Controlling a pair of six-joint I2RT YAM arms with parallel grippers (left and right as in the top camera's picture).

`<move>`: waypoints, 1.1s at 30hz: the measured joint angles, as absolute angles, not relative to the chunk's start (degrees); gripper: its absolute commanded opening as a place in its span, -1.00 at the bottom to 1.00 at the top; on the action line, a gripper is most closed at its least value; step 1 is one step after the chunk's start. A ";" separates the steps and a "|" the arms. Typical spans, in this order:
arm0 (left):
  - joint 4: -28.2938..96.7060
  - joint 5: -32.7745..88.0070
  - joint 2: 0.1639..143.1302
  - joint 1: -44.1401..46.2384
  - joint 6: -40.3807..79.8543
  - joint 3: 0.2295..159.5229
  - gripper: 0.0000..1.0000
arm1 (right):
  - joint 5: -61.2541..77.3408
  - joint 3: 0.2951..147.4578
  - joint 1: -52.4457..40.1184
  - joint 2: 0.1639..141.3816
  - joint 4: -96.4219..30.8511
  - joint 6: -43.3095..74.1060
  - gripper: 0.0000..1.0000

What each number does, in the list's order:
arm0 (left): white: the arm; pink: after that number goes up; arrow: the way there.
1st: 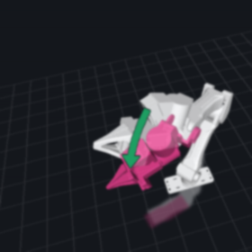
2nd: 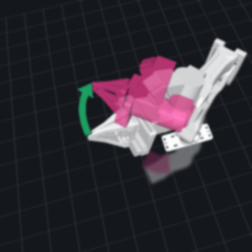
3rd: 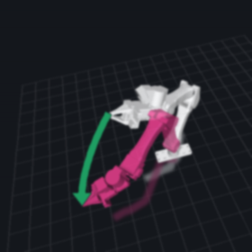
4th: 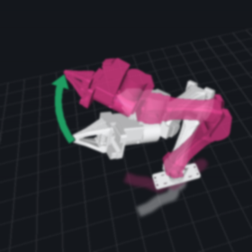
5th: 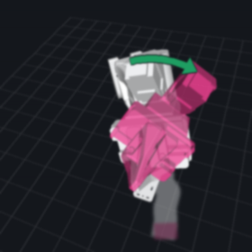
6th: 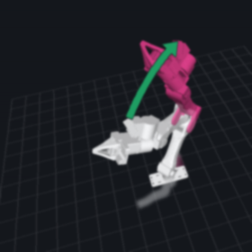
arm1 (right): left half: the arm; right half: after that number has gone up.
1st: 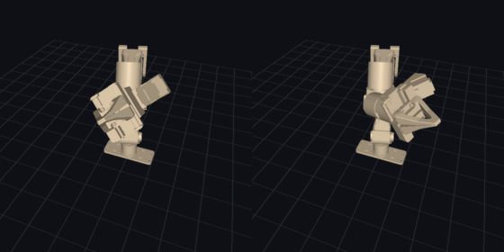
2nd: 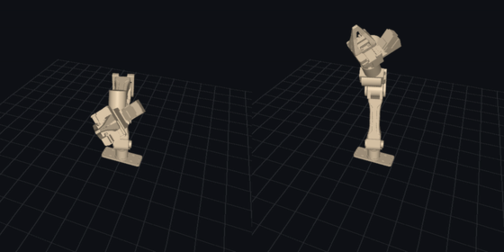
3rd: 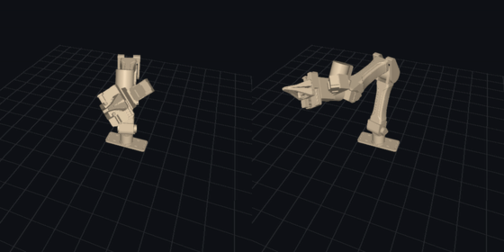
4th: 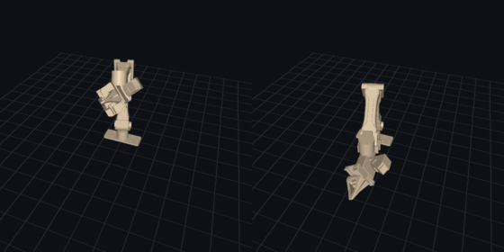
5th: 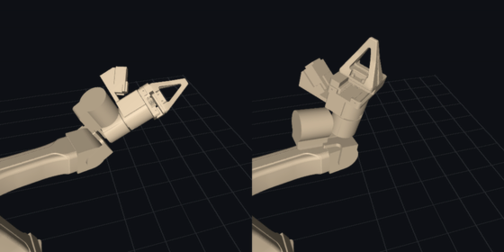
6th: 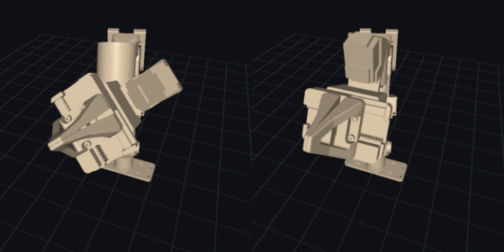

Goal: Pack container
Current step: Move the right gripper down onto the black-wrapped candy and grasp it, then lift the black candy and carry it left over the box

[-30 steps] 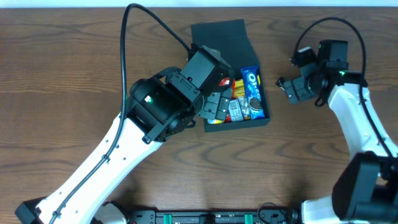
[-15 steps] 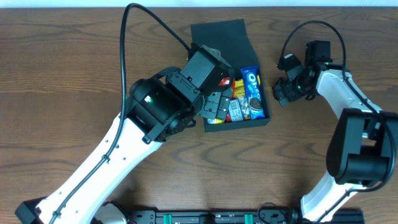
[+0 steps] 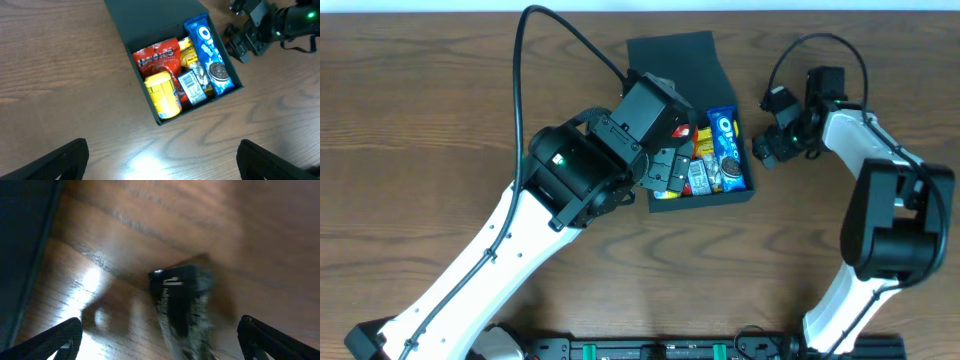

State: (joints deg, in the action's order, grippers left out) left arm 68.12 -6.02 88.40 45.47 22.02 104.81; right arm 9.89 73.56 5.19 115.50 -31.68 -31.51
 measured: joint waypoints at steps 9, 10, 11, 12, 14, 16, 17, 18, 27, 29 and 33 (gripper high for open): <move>68.16 -6.02 88.40 45.47 22.02 104.81 0.90 | 10.04 73.56 5.43 115.52 -30.89 -31.03 0.47; 68.16 -6.02 88.40 45.47 22.02 104.81 0.90 | 10.09 73.56 5.58 115.52 -30.81 -31.00 0.45; 68.18 -6.02 88.40 45.47 22.02 104.81 0.90 | 10.02 73.56 5.91 115.52 -30.83 -30.74 0.42; 68.27 -6.02 88.40 45.47 22.02 104.81 0.90 | 9.98 73.56 6.26 115.52 -30.85 -30.59 0.41; 68.45 -6.02 88.40 45.47 22.02 104.81 0.90 | 9.89 73.56 6.96 115.52 -30.83 -30.55 0.41; 68.47 -6.02 88.40 45.47 22.02 104.81 0.90 | 9.78 73.56 7.55 115.52 -30.83 -30.55 0.38; 68.49 -6.02 88.40 45.47 22.02 104.81 0.90 | 9.67 73.56 7.70 115.52 -30.81 -30.55 0.35; 68.51 -6.02 88.40 45.47 22.02 104.81 0.90 | 9.63 73.56 7.94 115.52 -30.81 -30.57 0.31; 68.55 -6.02 88.40 45.47 22.04 104.81 0.91 | 9.69 73.56 8.29 115.52 -30.79 -30.37 0.14; 68.55 -6.02 88.40 45.47 22.04 104.81 0.90 | 9.91 73.56 8.29 115.52 -30.81 -30.41 0.08; 68.58 -6.02 88.40 45.47 22.04 104.81 0.90 | 10.39 73.56 8.29 115.52 -30.83 -30.33 0.04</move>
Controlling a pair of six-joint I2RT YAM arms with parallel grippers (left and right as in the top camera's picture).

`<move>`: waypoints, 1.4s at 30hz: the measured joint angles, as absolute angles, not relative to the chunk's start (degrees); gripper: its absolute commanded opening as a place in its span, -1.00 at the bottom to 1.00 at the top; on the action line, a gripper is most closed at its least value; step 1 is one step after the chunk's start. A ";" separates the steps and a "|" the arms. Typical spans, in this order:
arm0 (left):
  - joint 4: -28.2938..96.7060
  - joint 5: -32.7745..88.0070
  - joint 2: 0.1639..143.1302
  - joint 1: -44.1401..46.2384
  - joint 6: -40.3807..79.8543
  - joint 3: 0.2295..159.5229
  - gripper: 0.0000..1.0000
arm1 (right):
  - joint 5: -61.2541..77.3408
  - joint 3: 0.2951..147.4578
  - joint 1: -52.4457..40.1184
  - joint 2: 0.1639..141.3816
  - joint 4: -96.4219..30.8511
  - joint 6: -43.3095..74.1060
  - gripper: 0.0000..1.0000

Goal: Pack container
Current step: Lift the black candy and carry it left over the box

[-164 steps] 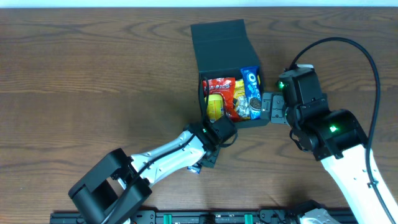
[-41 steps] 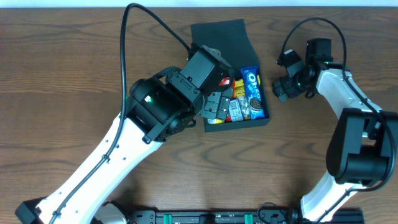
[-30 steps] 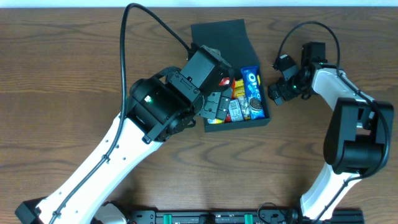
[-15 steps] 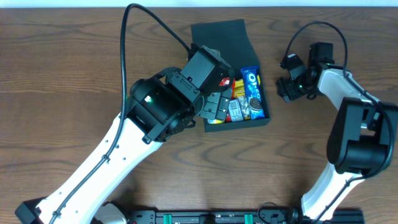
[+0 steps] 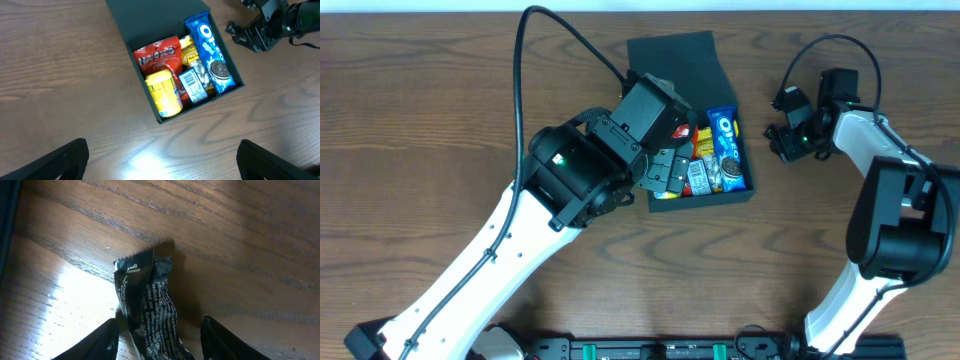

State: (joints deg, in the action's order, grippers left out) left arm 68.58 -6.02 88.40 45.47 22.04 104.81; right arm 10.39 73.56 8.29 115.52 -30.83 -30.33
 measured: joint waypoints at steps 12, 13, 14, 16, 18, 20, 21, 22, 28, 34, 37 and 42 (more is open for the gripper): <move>68.60 -6.02 88.40 45.47 22.04 104.81 0.91 | 10.59 73.56 8.29 115.52 -30.81 -30.17 -0.25; 68.60 -6.02 88.40 45.47 22.04 104.81 0.91 | 10.59 73.56 8.29 115.52 -30.81 -30.17 -0.29; 68.60 -6.02 88.40 45.47 22.04 104.81 0.90 | 10.55 73.56 8.29 115.52 -30.81 -30.15 -0.31; 68.60 -6.02 88.40 45.47 22.04 104.81 0.91 | 10.52 73.56 8.29 115.52 -30.81 -30.15 -0.37; 68.60 -6.02 88.40 45.47 22.04 104.81 0.90 | 10.55 73.56 8.29 115.52 -30.81 -30.20 -0.44; 68.62 -6.07 88.40 45.47 22.04 104.81 0.90 | 10.55 73.56 8.29 115.52 -30.79 -30.24 -0.97; 68.66 -6.24 88.40 45.47 22.04 104.81 0.90 | 10.50 73.56 8.29 115.52 -30.74 -30.39 -0.97; 68.73 -6.35 88.40 45.47 22.04 104.81 0.90 | 10.63 73.58 8.29 115.52 -30.79 -30.13 -0.98; 68.84 -6.50 88.40 45.47 22.04 104.81 0.90 | 10.66 74.06 8.29 115.44 -30.70 -29.89 -0.97; 68.84 -6.68 88.40 45.47 22.04 104.81 0.90 | 10.59 74.65 8.29 115.44 -31.53 -28.99 -0.97; 68.86 -6.92 88.40 45.47 22.04 104.81 0.90 | 10.52 75.44 8.29 115.26 -33.23 -27.62 -0.97; 68.93 -8.14 88.40 45.45 22.04 104.81 0.90 | 12.10 78.28 8.29 109.14 -39.46 -23.49 -0.98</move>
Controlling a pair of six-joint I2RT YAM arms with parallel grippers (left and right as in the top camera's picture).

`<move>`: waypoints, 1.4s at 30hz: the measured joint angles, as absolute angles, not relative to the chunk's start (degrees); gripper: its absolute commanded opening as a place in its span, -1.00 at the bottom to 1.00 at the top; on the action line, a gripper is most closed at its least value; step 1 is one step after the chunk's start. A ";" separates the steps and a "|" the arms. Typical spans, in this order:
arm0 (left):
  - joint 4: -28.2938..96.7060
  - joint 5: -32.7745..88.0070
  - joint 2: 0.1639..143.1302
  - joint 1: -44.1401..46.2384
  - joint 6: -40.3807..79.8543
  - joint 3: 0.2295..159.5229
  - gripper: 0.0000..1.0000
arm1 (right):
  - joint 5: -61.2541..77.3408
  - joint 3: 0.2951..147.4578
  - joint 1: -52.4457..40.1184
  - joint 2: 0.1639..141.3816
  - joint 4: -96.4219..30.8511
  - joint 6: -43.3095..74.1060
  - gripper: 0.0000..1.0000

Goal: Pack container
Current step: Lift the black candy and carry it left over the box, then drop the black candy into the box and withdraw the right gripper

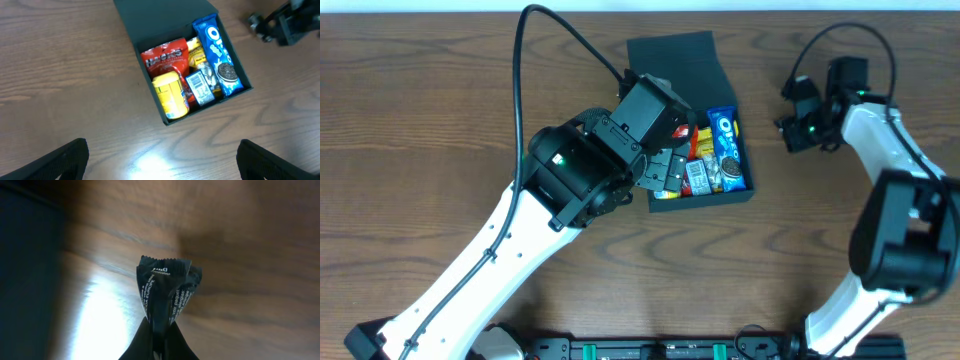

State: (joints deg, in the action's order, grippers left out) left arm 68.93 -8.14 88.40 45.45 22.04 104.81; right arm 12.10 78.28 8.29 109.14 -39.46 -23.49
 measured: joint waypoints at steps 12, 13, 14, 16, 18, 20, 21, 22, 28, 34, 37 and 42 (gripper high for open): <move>73.71 -7.46 88.40 39.97 25.74 104.81 0.90 | 27.11 80.55 2.44 92.20 -41.34 -8.36 -0.97; 74.11 -7.40 88.40 39.88 25.87 104.81 0.90 | 27.38 80.55 1.13 92.47 -41.41 -6.96 -0.97; 74.61 -7.25 88.40 39.90 25.91 104.81 0.90 | 27.53 80.55 -0.19 92.79 -41.34 -6.00 -0.97; 75.42 -6.85 88.40 39.90 25.96 104.81 0.91 | 27.79 80.53 -3.07 93.38 -41.04 -4.32 -0.97; 76.38 -6.72 88.40 39.90 26.06 104.81 0.90 | 27.55 80.51 -6.07 93.67 -40.14 -2.50 -0.97; 77.62 -6.61 88.40 39.90 26.17 104.81 0.91 | 26.61 80.51 -8.40 93.76 -39.55 -0.32 -0.97; 78.30 -6.66 88.40 39.86 26.28 104.81 0.90 | 26.06 80.51 -9.26 93.82 -39.24 0.73 -0.97; 79.07 -6.70 88.40 39.83 26.35 104.81 0.90 | 25.17 80.51 -10.37 94.00 -38.87 2.11 -0.97; 81.32 -7.07 88.40 38.65 26.79 104.81 0.91 | 20.64 80.51 -14.09 97.56 -38.22 9.87 -0.97; 82.35 -7.38 88.40 38.02 26.81 104.81 0.90 | 18.79 80.51 -14.48 104.03 -38.30 15.18 -0.97; 82.32 -7.57 88.40 38.02 26.79 104.81 0.90 | 18.46 80.51 -14.50 106.85 -38.33 16.19 -0.88; 82.32 -7.99 88.40 38.02 26.79 104.81 0.90 | 18.35 80.51 -14.50 109.84 -37.98 17.26 -0.47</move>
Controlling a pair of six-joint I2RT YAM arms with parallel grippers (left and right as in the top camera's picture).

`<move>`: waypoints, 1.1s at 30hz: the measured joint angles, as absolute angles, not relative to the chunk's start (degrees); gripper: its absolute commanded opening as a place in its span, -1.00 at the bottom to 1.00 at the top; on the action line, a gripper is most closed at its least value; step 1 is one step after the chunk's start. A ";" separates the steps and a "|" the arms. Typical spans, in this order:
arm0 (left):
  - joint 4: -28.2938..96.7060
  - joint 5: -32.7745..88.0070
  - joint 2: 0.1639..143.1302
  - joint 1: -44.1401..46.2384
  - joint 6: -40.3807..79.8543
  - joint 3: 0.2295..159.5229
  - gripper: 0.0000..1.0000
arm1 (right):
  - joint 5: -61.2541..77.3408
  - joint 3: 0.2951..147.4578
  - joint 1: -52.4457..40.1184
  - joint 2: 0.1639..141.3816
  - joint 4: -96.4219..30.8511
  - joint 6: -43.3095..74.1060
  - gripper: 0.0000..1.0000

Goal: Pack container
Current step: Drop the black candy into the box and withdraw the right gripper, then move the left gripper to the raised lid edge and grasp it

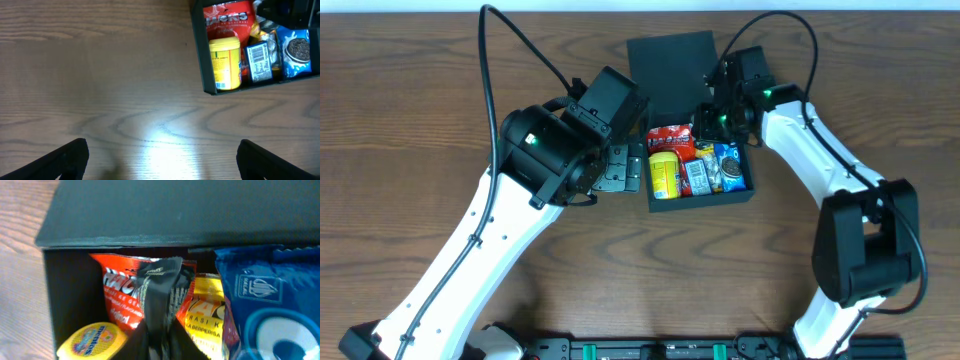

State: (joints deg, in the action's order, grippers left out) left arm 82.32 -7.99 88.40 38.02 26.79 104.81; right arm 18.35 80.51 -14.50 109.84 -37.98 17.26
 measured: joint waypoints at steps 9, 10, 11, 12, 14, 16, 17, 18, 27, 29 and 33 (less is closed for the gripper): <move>82.26 -8.16 88.40 38.02 26.81 104.81 0.90 | 20.62 80.51 -14.50 109.86 -36.67 17.76 0.88; 82.21 -8.19 88.40 38.02 26.79 104.81 0.90 | 21.50 80.51 -14.50 109.86 -36.47 17.93 0.98; 82.11 -8.21 88.40 38.02 26.81 104.81 0.91 | 22.39 80.51 -14.52 109.86 -36.23 17.76 0.98; 82.02 -8.36 88.40 38.00 26.81 104.81 0.91 | 23.42 80.51 -14.55 109.82 -35.83 17.67 0.98; 82.04 -9.06 88.40 37.87 26.81 104.81 0.90 | 24.82 80.51 -14.55 109.56 -35.51 17.63 0.98; 82.13 -9.89 88.40 37.01 26.79 104.81 0.90 | 25.65 80.51 -14.55 108.73 -35.24 17.61 0.98; 82.28 -10.48 88.40 36.16 26.79 104.81 0.90 | 25.96 80.51 -14.55 107.90 -35.20 17.58 0.98; 82.48 -11.14 88.40 34.61 26.81 104.81 0.90 | 26.15 80.49 -14.55 106.72 -35.18 17.47 0.99; 70.39 0.01 88.86 11.14 24.75 104.33 0.90 | 23.90 80.51 -14.55 87.72 -39.13 15.59 0.98; 66.70 6.98 90.13 5.91 23.68 104.27 0.90 | 20.43 80.53 -14.55 84.14 -42.11 15.33 0.99; 61.39 20.84 96.12 -0.34 22.20 104.27 0.90 | 11.84 80.53 -14.48 80.05 -47.48 14.90 0.98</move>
State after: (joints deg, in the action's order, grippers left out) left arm 61.39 20.84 96.12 -0.34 22.20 104.27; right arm 11.84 80.53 -14.48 80.05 -47.48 14.90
